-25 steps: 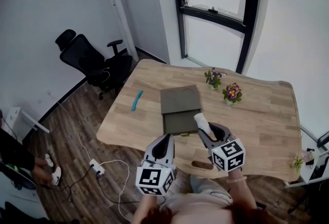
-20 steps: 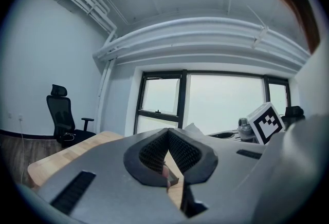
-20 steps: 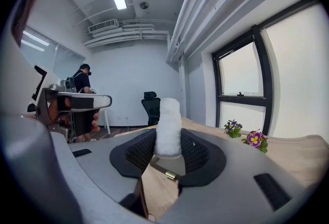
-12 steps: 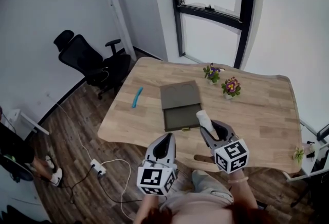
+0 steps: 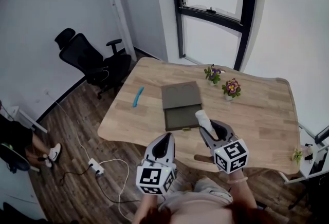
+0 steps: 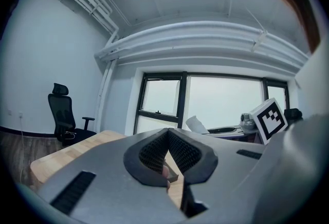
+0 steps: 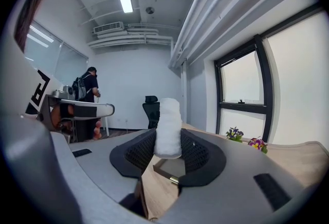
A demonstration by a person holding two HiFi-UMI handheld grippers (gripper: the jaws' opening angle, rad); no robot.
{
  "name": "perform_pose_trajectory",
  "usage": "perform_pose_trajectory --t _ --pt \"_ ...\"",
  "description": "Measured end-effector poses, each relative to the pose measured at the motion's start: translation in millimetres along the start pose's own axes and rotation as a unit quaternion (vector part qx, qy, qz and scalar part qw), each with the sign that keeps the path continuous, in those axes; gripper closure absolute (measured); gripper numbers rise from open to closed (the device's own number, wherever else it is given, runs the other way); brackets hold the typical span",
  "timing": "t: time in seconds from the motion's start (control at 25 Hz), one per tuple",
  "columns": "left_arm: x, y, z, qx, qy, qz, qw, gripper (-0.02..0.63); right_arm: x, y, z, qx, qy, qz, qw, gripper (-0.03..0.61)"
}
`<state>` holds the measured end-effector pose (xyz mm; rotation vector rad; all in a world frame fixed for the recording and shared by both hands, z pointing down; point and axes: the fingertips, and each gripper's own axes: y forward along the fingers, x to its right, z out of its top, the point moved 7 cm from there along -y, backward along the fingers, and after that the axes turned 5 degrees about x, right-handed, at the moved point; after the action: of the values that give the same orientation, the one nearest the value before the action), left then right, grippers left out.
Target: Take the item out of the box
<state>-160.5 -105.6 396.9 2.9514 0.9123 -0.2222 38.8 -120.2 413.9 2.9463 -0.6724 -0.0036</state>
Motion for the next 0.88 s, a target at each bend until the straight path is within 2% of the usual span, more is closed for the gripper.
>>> perform_pose_trajectory --t 0.36,0.68,0.88 --pt "3.9 12.1 -0.6 0.000 -0.001 0.007 1.0000 0.612 10.1 -4.8 2.4 0.005 -0.001 0.003 1.000 0.441" --pt "22.4 25.2 -2.7 -0.005 -0.005 0.014 0.9999 0.612 26.0 -17.4 3.2 -0.004 -0.022 0.009 1.000 0.442" --pt "36.8 29.9 -5.2 -0.010 -0.003 0.024 0.9997 0.612 37.7 -28.2 2.8 -0.001 -0.013 0.019 1.000 0.442"
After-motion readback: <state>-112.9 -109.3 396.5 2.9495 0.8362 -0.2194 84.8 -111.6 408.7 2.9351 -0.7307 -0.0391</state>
